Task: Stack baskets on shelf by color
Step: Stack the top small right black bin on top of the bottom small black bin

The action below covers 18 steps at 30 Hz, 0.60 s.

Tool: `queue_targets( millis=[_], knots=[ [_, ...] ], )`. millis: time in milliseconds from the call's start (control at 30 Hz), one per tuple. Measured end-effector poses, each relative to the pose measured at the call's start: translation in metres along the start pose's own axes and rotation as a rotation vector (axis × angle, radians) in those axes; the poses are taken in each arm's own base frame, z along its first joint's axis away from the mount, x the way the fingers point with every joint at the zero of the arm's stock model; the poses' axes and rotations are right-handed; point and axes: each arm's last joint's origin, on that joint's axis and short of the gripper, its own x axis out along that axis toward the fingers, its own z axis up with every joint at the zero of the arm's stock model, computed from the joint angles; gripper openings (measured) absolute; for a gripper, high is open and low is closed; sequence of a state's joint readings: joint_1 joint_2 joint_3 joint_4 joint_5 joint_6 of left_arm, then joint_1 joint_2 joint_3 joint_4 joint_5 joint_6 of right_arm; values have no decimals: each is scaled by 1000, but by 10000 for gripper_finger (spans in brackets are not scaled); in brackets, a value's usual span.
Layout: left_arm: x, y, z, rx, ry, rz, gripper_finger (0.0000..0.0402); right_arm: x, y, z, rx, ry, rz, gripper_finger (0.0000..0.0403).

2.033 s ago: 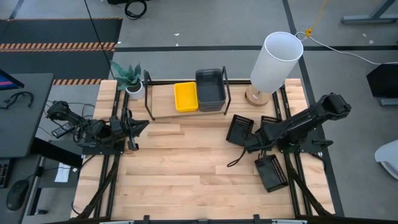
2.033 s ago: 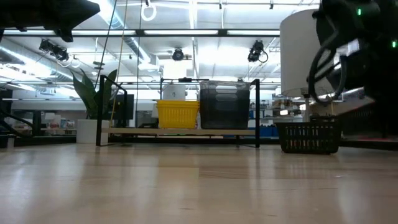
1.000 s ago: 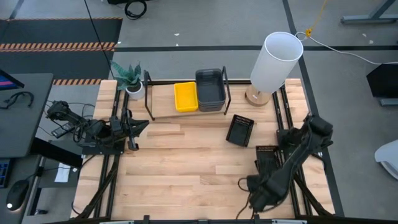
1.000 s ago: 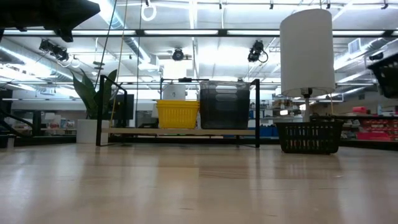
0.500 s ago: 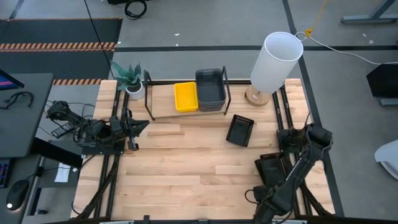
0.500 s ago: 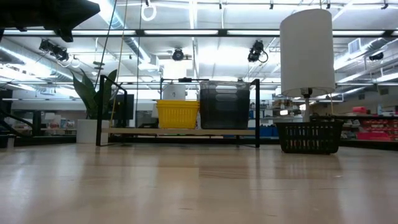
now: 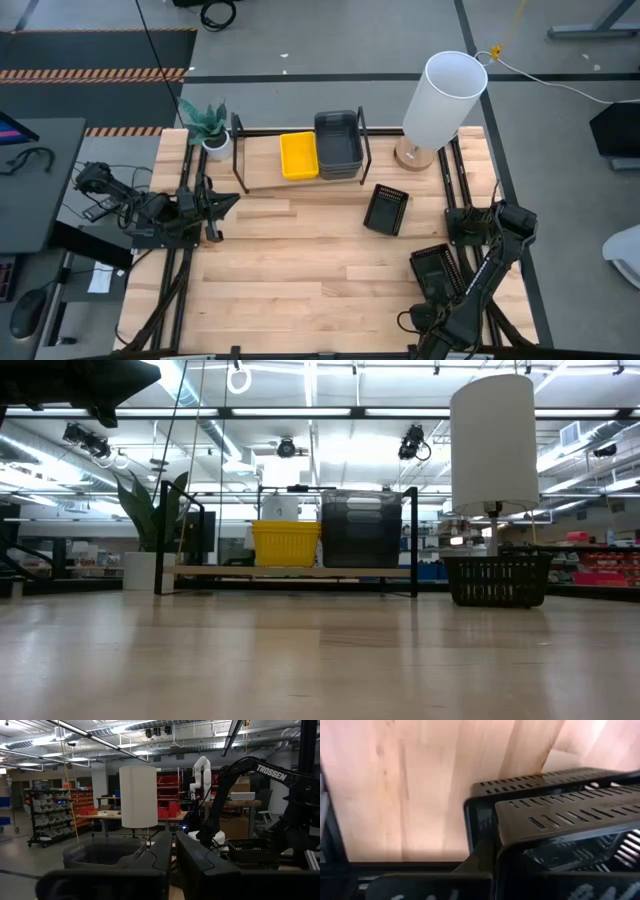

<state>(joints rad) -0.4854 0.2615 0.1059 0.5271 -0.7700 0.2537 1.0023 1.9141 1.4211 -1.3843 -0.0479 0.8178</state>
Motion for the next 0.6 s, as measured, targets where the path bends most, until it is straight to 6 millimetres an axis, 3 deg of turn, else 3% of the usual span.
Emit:
queue_targets(
  millis=[300,600],
  knots=[
    [0,0,0,0,0,0,38,8,1,-1,-19,6,-1,8],
    [0,0,0,0,0,0,34,15,3,-6,-86,41,4,58]
  ],
)
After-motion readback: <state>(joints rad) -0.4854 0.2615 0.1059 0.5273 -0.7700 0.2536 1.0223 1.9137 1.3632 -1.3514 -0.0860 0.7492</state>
